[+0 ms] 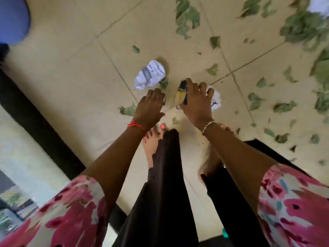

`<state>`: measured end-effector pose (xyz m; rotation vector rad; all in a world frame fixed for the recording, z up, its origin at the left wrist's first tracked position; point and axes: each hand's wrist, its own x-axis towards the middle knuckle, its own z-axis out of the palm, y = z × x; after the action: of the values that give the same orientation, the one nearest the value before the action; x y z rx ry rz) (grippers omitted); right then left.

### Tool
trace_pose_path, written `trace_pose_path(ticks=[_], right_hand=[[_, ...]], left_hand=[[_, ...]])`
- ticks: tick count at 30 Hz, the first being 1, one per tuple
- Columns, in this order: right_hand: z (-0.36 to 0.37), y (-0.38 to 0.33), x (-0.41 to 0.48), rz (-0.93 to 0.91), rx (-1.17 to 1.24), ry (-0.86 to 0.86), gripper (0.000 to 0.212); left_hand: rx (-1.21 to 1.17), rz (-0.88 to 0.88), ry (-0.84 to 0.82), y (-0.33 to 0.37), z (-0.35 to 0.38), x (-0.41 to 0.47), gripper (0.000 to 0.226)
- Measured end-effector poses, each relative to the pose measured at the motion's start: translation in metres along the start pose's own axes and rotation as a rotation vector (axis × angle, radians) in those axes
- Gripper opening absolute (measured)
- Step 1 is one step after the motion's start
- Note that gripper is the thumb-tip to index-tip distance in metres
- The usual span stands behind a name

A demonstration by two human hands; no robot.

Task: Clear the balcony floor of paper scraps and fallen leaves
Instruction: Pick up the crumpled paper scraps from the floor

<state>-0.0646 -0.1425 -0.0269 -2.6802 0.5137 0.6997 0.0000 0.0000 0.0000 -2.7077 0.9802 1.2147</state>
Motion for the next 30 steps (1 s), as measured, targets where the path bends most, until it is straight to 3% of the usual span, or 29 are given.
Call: trace_pose_path(ticks=[2, 5, 10, 14, 19, 21, 23, 27, 30], right_hand=[[0.012, -0.001, 0.008, 0.043, -0.003, 0.066, 0.067], [0.018, -0.002, 0.014, 0.077, 0.064, 0.086, 0.046], [-0.006, 0.005, 0.004, 0.108, 0.537, 0.04, 0.015], [-0.029, 0.001, -0.015, 0.148, 0.709, 0.228, 0.014], [-0.058, 0.012, -0.027, 0.374, 0.959, 0.254, 0.034], [-0.063, 0.02, -0.028, 0.392, 0.889, 0.265, 0.03], [-0.056, 0.031, -0.023, 0.42, 0.737, 0.164, 0.013], [-0.03, 0.05, -0.007, 0.307, 0.401, 0.019, 0.06], [-0.019, 0.056, 0.003, 0.236, 0.214, -0.055, 0.052]], left_hand=[[0.05, -0.036, 0.011, 0.0, 0.015, 0.013, 0.069], [0.017, -0.065, 0.054, 0.004, 0.026, 0.023, 0.044], [-0.173, -0.057, 0.085, 0.015, 0.008, 0.01, 0.021], [-0.348, -0.147, 0.186, 0.017, -0.012, -0.009, 0.028], [-0.336, -0.274, 0.181, 0.006, -0.028, -0.013, 0.03], [-0.342, -0.332, 0.209, 0.007, -0.034, -0.008, 0.036], [-0.345, -0.369, 0.235, 0.007, -0.036, -0.003, 0.044], [-0.31, -0.376, 0.22, -0.005, -0.036, 0.012, 0.071], [-0.217, -0.325, 0.195, -0.018, -0.029, 0.026, 0.054]])
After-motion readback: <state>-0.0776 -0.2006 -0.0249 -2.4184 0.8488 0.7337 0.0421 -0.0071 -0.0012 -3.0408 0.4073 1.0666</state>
